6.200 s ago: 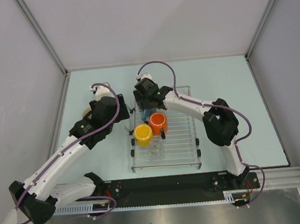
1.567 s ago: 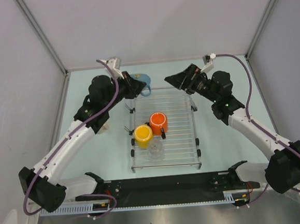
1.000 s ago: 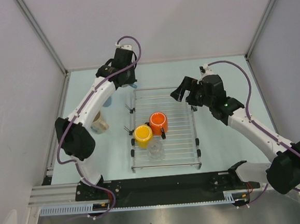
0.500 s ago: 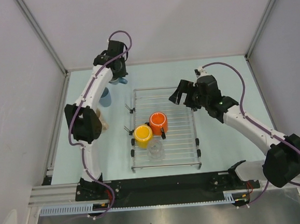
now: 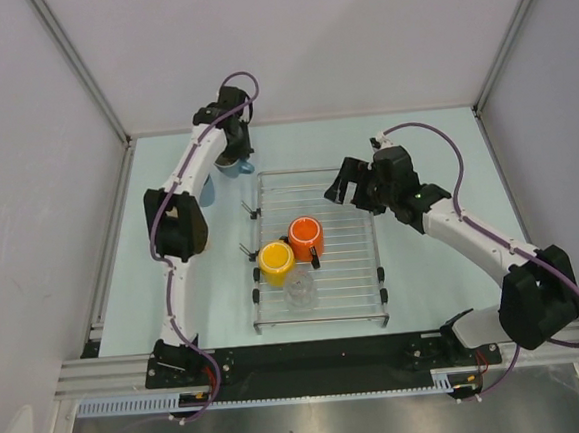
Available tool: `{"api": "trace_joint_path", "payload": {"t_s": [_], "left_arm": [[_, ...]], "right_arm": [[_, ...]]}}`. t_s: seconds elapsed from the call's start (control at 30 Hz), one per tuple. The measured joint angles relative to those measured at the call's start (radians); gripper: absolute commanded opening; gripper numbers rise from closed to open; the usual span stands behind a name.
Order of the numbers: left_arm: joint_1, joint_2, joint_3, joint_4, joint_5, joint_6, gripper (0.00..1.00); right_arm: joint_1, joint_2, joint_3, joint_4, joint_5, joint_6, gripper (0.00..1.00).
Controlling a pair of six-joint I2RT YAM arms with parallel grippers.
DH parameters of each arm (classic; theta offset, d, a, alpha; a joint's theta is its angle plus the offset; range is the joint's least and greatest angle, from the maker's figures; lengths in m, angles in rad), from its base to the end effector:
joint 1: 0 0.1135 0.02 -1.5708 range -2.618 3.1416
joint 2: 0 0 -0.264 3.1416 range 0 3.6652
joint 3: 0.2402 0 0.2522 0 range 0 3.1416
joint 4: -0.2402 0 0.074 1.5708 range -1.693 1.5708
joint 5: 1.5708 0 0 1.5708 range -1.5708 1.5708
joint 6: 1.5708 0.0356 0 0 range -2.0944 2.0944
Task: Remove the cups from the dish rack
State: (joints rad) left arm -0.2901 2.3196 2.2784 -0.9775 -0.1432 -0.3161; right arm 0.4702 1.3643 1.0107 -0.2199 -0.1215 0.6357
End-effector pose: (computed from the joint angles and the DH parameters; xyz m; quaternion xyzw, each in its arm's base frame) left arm 0.4846 -0.1394 0.2637 -0.0320 0.9593 -0.0155 0.2800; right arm 0.2729 0.1435 0.2840 0.0435 0.8760 0.2961 0.3782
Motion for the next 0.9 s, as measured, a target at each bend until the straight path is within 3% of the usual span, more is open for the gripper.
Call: {"api": "trace_joint_path", "payload": {"t_s": [0.9], "left_arm": [[0.058,0.064,0.039,-0.143,0.061,-0.302,0.00]], "right_arm": [[0.030,0.016,0.000,0.008,0.006,0.022,1.00]]}}
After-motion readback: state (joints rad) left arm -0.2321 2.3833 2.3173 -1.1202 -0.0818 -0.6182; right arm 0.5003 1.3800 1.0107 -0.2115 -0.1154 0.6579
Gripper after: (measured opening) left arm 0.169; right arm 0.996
